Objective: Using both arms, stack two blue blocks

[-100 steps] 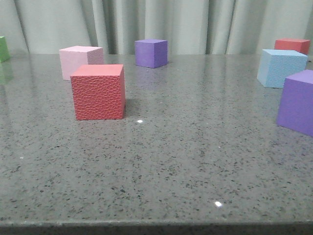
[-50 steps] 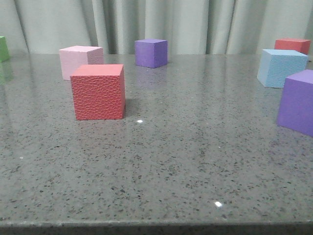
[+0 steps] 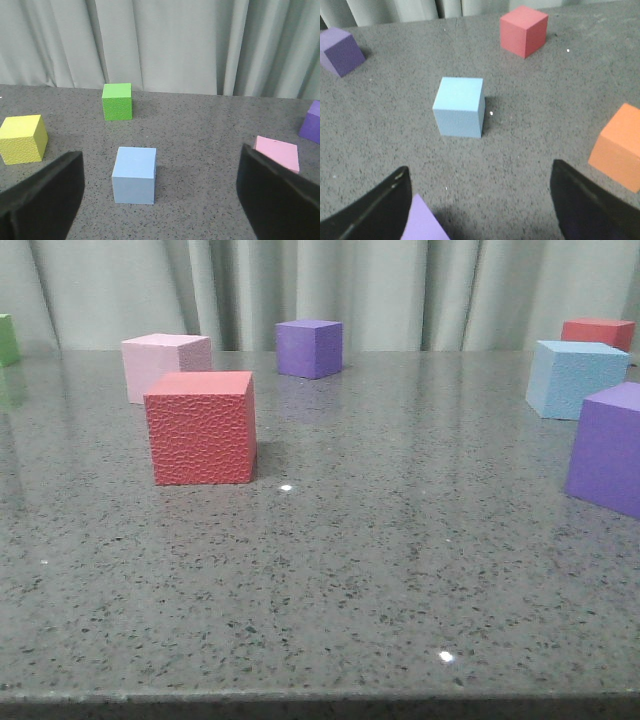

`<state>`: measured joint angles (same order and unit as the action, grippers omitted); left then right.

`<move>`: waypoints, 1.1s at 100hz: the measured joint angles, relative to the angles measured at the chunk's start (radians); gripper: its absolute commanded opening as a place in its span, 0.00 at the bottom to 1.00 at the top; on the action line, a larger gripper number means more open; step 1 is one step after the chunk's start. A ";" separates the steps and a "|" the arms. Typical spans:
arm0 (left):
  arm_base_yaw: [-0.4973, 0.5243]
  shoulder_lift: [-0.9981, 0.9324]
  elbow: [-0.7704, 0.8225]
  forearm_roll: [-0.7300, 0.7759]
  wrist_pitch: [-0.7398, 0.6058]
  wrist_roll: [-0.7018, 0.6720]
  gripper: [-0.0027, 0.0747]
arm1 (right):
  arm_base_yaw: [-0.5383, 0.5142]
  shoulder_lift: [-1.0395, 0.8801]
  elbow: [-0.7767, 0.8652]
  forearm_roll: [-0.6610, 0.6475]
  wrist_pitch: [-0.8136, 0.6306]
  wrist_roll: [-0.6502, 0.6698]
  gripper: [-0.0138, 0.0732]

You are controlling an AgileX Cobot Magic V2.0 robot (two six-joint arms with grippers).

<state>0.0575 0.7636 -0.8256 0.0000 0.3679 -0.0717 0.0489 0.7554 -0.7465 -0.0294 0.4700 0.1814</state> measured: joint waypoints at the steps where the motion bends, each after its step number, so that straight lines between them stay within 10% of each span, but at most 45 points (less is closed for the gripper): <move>1: 0.000 0.000 0.000 0.000 0.000 0.000 0.83 | 0.000 0.000 0.000 0.000 -0.003 0.000 0.86; 82: 0.000 0.032 0.000 0.018 -0.023 0.000 0.83 | 0.000 0.392 -0.419 0.035 0.002 0.000 0.86; 110: 0.000 0.032 0.000 0.019 -0.023 0.000 0.83 | 0.000 0.649 -0.691 0.062 0.231 0.000 0.86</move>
<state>0.0575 0.7952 -0.8256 0.0190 0.3445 -0.0717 0.0489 1.4049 -1.4371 0.0331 0.7012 0.1814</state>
